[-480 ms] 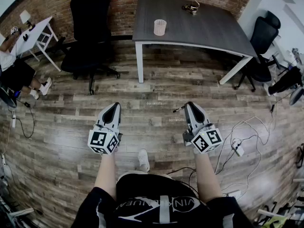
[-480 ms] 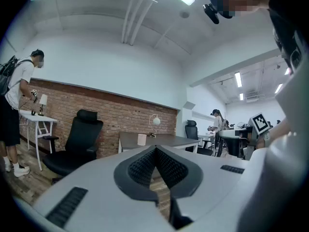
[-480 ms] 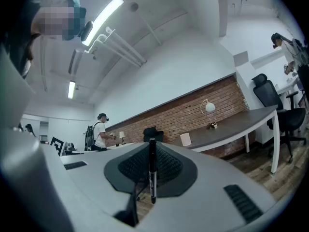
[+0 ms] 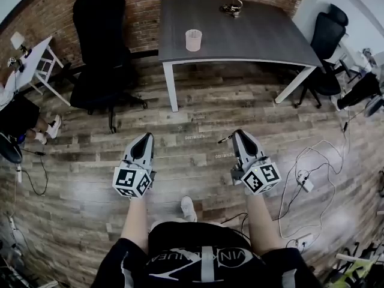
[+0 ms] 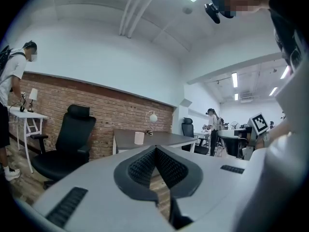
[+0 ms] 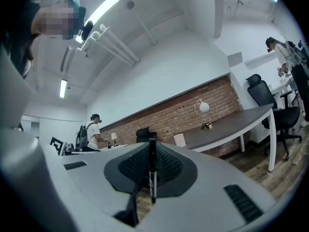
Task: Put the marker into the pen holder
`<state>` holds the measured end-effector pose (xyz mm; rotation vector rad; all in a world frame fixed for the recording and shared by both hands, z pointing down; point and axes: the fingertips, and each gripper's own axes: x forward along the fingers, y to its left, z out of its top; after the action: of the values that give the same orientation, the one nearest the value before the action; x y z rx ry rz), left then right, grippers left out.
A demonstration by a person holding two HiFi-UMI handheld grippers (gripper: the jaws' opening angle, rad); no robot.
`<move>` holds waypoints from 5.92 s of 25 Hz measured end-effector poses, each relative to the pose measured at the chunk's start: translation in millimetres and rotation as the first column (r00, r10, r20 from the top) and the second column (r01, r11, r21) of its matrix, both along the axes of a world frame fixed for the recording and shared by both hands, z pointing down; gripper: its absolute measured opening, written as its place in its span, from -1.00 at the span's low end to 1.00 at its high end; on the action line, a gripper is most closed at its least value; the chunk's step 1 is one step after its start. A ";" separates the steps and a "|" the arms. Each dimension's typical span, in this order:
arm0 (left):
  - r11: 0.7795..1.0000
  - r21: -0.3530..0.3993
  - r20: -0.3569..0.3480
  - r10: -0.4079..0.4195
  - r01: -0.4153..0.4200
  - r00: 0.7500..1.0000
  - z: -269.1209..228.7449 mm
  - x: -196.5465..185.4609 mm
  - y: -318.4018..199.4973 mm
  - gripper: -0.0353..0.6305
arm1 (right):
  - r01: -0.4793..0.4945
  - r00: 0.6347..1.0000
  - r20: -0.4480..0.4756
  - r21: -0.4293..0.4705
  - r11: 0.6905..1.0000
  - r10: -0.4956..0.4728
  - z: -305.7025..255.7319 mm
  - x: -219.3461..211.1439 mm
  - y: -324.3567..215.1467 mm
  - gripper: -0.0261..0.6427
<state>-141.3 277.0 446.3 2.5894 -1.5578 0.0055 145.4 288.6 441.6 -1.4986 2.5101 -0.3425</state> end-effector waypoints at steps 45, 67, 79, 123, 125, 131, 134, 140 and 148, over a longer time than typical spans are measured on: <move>0.999 -0.023 0.013 -0.037 0.037 0.999 -3.6 -34.2 -195.3 -0.86 | 0.023 0.995 0.100 -0.030 0.999 -0.020 -5.5 -27.7 -217.6 -0.77; 0.999 -0.035 0.021 -0.024 0.025 0.999 5.7 -10.6 -285.2 -0.85 | 0.037 0.992 0.120 -0.039 0.999 -0.032 4.0 -9.5 -308.2 -0.77; 0.999 -0.043 0.024 -0.029 0.030 0.999 11.8 -19.2 -320.1 -0.86 | 0.017 0.988 0.156 -0.041 0.999 -0.011 6.3 -8.4 -345.7 -0.77; 0.986 -0.118 0.017 0.122 -0.119 0.992 44.7 17.4 -510.7 -0.86 | -0.014 0.939 0.342 -0.025 1.000 0.022 -24.0 -13.5 -553.0 -0.77; 0.987 -0.120 0.010 0.107 -0.105 0.994 46.8 14.7 -513.6 -0.86 | -0.003 0.943 0.332 -0.039 0.999 0.016 -16.0 -18.6 -559.3 -0.77; 0.988 -0.122 -0.008 0.089 -0.090 0.996 52.5 16.2 -523.5 -0.85 | 0.019 0.957 0.291 -0.069 0.997 0.002 5.0 -32.1 -577.5 -0.77; 0.987 -0.129 -0.012 0.090 -0.091 0.996 57.4 18.4 -526.2 -0.86 | 0.035 0.965 0.260 -0.081 0.996 -0.013 15.7 -41.4 -581.9 -0.77; 0.986 -0.136 -0.020 0.096 -0.098 0.995 64.4 23.7 -530.1 -0.86 | 0.068 0.985 0.163 -0.096 0.993 -0.052 33.5 -59.8 -587.3 -0.77; 0.983 -0.159 -0.030 0.092 -0.095 0.995 74.2 28.2 -531.3 -0.86 | 0.110 0.993 0.065 -0.121 0.987 -0.102 49.4 -78.2 -590.6 -0.77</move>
<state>-113.1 -254.3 520.5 2.5248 -1.3663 0.1059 67.2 -302.0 491.0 -1.3784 2.5701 -0.5621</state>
